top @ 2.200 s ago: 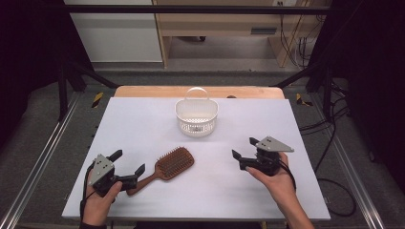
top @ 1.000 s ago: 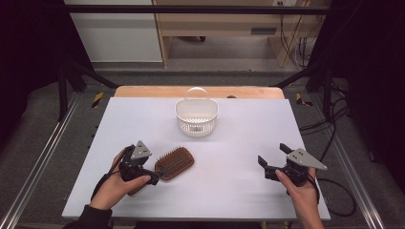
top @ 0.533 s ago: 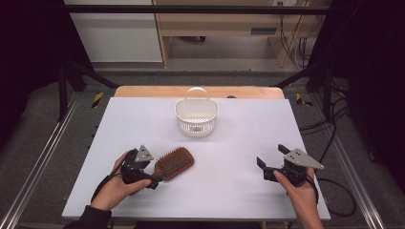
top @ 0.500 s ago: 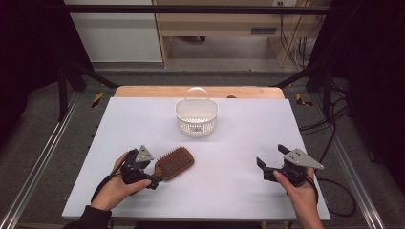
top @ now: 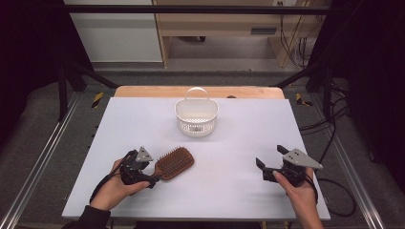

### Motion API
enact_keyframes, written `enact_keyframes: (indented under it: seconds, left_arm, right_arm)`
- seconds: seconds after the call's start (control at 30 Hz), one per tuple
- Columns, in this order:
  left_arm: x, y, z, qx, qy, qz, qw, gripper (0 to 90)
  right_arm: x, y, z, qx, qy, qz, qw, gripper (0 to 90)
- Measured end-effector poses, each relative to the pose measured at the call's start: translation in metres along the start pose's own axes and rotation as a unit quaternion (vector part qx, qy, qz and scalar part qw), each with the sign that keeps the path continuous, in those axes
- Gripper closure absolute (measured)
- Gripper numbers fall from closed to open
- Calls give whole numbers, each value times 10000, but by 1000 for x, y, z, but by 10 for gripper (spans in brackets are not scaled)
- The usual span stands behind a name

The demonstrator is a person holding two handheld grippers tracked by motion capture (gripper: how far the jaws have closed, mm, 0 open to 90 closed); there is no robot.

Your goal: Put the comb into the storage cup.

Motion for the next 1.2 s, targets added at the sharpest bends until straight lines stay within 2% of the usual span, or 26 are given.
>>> enact_keyframes:
  seconds: [0.2, 0.37, 0.63, 1.2]
  left_arm:
    - [2, -4, 2, 108, -91, -275, 9995, 375]
    - [3, -6, 3, 123, -186, -368, 9991, 456]
    - [4, -9, 3, 278, -237, -513, 9980, 566]
    - [8, -11, 7, 348, -312, -641, 9968, 691]
  right_arm:
    - [0, 0, 0, -1, 11, -10, 10000, 71]
    - [1, -1, -1, -11, 25, -27, 10000, 73]
    - [1, -1, -1, -30, 34, -48, 10000, 73]
    - [2, -2, -3, -13, 91, -82, 9999, 73]
Point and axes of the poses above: each handheld gripper's, and its own axes: x roughly forward along the jaws, y roughly out of its top, z roughly to its right, the point moved 6 cm from there along x, roughly forward along the jaws, and after that the axes turned 8 degrees about -z, right-handed, at the moved point
